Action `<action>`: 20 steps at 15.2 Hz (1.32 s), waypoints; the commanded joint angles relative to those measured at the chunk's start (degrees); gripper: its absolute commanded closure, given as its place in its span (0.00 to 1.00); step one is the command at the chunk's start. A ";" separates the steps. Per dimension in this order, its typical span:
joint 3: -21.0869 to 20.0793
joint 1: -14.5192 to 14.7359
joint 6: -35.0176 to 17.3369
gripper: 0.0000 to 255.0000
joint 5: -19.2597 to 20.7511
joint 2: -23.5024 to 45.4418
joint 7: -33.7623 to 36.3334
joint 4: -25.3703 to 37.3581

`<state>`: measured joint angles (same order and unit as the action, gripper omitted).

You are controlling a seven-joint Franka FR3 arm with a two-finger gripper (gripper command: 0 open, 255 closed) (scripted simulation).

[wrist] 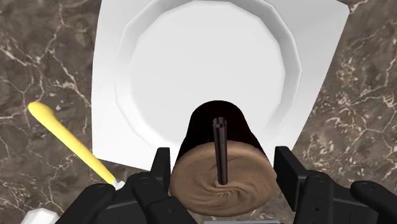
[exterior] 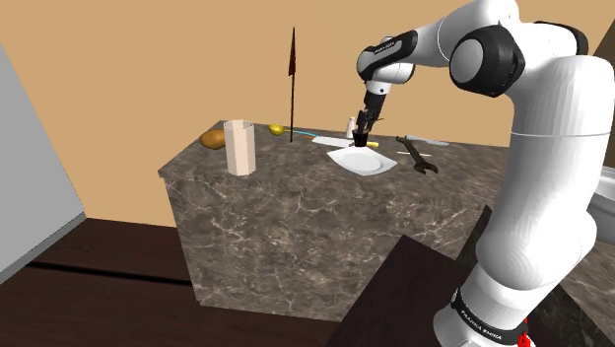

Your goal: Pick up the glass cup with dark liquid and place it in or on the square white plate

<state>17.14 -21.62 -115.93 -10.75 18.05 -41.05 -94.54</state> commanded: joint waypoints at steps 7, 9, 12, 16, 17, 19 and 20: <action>-0.37 -0.04 -5.45 1.00 -0.95 1.68 -0.93 -3.85; -0.48 -0.08 -6.76 1.00 -1.25 2.24 -1.20 -4.64; -0.52 -0.10 -7.24 1.00 -1.36 2.45 -1.30 -4.92; -0.52 -0.10 -7.24 1.00 -1.36 2.45 -1.30 -4.92; -0.52 -0.10 -7.24 1.00 -1.36 2.45 -1.30 -4.92; -0.53 -0.10 -7.24 0.00 -1.36 2.45 -1.29 -4.93; -0.53 -0.10 -7.24 0.00 -1.36 2.45 -1.29 -4.93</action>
<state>16.61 -21.72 -123.17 -12.10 20.50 -42.35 -99.47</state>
